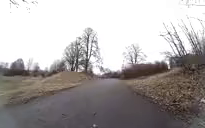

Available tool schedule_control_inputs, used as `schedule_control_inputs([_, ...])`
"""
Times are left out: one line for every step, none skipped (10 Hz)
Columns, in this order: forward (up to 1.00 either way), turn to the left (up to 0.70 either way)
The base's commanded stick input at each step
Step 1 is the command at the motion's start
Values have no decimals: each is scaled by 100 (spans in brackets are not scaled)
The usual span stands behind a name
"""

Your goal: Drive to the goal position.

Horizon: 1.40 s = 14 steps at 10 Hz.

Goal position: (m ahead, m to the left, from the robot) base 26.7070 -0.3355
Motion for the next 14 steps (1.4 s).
schedule_control_inputs([100, 39])
schedule_control_inputs([100, 8])
schedule_control_inputs([100, 0])
schedule_control_inputs([100, 0])
schedule_control_inputs([100, 0])
schedule_control_inputs([100, 0])
schedule_control_inputs([100, 0])
schedule_control_inputs([100, 0])
schedule_control_inputs([100, 0])
schedule_control_inputs([100, 0])
schedule_control_inputs([100, 0])
schedule_control_inputs([100, 0])
schedule_control_inputs([100, 0])
schedule_control_inputs([100, 0])
